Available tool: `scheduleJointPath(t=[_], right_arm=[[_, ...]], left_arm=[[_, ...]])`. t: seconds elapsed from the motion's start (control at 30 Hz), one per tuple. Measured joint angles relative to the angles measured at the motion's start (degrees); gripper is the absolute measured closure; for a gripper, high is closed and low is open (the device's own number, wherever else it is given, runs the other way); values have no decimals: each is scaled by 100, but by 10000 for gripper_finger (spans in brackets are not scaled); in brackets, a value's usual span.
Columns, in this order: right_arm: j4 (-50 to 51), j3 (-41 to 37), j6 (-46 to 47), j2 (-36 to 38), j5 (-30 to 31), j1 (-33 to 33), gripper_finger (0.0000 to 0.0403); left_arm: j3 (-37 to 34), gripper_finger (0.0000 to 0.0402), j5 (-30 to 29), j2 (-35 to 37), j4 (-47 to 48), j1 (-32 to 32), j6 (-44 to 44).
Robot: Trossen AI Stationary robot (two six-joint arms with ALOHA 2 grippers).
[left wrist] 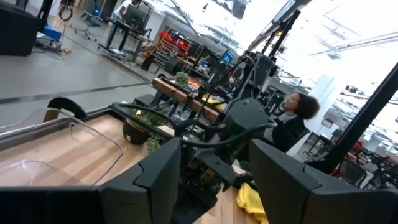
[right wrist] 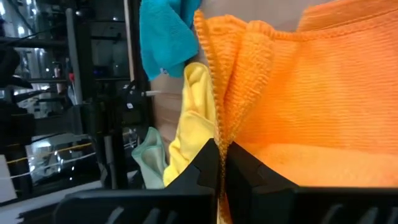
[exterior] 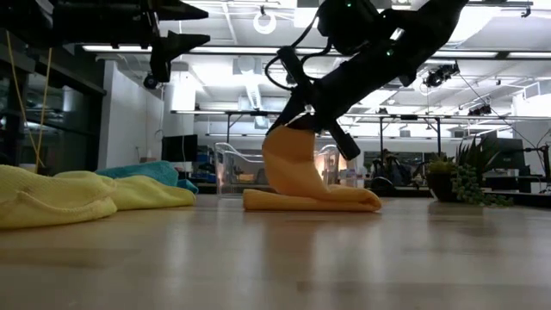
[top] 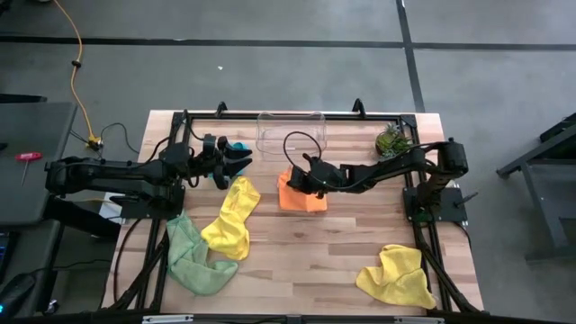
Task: Fold microfiber towels
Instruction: Fold the orange microfiber towel
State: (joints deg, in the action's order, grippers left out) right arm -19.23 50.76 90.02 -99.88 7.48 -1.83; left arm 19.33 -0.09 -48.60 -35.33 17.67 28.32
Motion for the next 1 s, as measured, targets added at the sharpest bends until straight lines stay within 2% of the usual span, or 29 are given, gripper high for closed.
scheduleJointPath(t=[0.3, 0.4, 0.63, 0.73, 0.83, 1.0], right_arm=[[121, 0, 275, 0, -6, -15, 394], [103, 0, 297, 1, -8, -15, 363], [-191, 0, 113, 2, -221, -15, 247], [-326, 7, -140, 2, -307, -36, 211], [-298, 102, -400, 2, -619, -108, 194], [-133, 483, -607, 2, -1070, -201, 191]], left_arm=[[0, 220, -38, 0, -4, 2, 0], [0, 220, -38, 0, -3, 2, 0], [0, 220, -39, 0, -3, 2, 0], [0, 220, -59, 0, -2, 3, 0], [0, 220, -60, 0, -4, 2, 0], [0, 220, -60, 0, -4, 2, -2]])
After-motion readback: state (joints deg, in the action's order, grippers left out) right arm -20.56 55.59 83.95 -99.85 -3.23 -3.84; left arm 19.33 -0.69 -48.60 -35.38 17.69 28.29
